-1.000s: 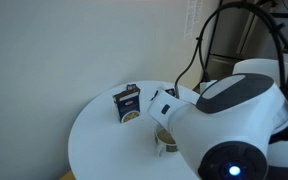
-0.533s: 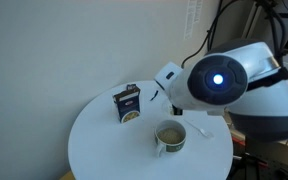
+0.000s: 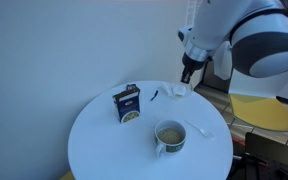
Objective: Pour the contents in the clear cup into the white and green mug
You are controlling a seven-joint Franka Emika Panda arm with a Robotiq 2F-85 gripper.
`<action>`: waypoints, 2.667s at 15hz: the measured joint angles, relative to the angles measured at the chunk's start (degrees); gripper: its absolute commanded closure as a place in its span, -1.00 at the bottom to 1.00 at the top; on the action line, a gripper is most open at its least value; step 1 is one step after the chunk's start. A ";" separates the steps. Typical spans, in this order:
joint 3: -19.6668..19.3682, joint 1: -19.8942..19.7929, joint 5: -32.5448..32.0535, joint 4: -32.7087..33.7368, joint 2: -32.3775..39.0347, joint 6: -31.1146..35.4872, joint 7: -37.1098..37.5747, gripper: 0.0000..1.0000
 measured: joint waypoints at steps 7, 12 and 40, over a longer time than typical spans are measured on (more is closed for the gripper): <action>-1.10 -4.68 4.95 -0.02 -1.61 0.02 -0.41 0.98; -1.96 -7.22 8.45 0.94 -0.52 -0.01 1.06 0.98; -21.85 -26.89 43.59 20.71 29.23 11.79 4.43 0.98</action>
